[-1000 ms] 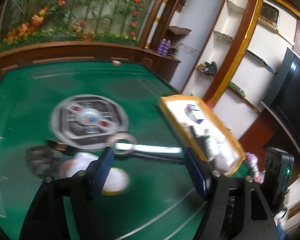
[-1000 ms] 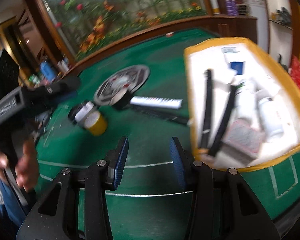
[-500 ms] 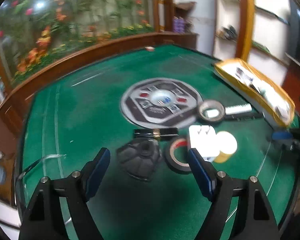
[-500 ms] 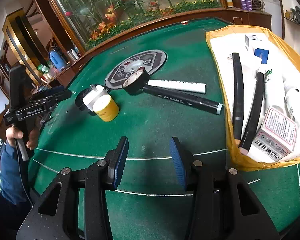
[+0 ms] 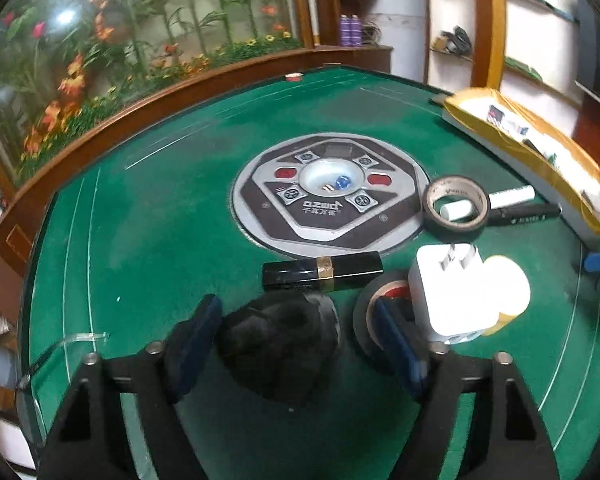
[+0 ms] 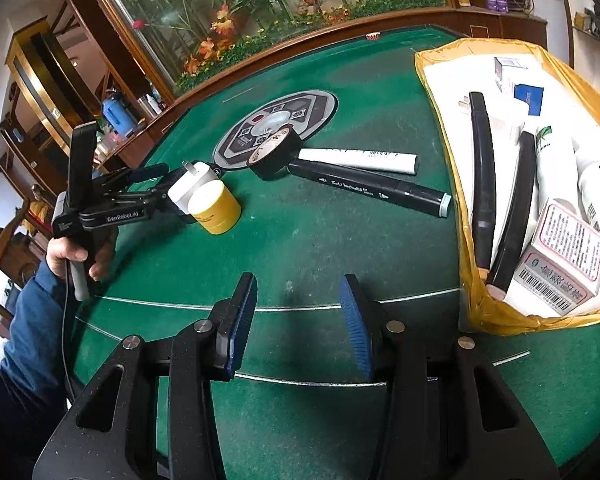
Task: Organize rigid objects
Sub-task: 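Grasp the black round cap with the left tool while the right grasps a black marker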
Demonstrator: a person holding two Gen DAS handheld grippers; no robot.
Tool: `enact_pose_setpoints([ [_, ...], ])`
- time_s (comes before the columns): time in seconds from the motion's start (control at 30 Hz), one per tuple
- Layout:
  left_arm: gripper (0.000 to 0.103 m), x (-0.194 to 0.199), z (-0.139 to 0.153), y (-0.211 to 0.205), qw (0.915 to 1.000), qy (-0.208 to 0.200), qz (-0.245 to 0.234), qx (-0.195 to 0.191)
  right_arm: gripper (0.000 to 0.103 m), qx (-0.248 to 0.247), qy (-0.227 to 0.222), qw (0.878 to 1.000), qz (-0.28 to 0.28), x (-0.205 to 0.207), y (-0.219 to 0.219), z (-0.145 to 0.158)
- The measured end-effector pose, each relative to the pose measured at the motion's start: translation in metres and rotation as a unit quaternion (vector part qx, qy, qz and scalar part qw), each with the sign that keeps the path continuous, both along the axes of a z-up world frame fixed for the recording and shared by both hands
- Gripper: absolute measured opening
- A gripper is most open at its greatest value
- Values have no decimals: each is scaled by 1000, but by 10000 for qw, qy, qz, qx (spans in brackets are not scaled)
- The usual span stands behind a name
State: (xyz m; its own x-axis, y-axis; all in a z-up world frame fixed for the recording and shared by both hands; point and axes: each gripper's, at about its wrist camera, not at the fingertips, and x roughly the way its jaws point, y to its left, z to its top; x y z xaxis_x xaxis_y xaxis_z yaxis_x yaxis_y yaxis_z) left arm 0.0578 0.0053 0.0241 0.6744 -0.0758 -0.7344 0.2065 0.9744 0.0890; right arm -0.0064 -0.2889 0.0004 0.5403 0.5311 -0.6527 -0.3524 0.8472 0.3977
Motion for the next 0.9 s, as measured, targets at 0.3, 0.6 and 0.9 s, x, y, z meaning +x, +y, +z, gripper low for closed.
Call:
enact_pose_setpoints([
  [0.3,34,-23,2,-1,9970,358,577,-362,43,-491,-268,9981,-240,29,-3,35],
  [0.6,34,-26,1,0,9969,328,563,-447,43,-923,236,9947,-384,96,7,22],
  [0.9,34,-24,2,1,9975,297,530,-350,53,-1520,296,9855,688,71,55,14],
])
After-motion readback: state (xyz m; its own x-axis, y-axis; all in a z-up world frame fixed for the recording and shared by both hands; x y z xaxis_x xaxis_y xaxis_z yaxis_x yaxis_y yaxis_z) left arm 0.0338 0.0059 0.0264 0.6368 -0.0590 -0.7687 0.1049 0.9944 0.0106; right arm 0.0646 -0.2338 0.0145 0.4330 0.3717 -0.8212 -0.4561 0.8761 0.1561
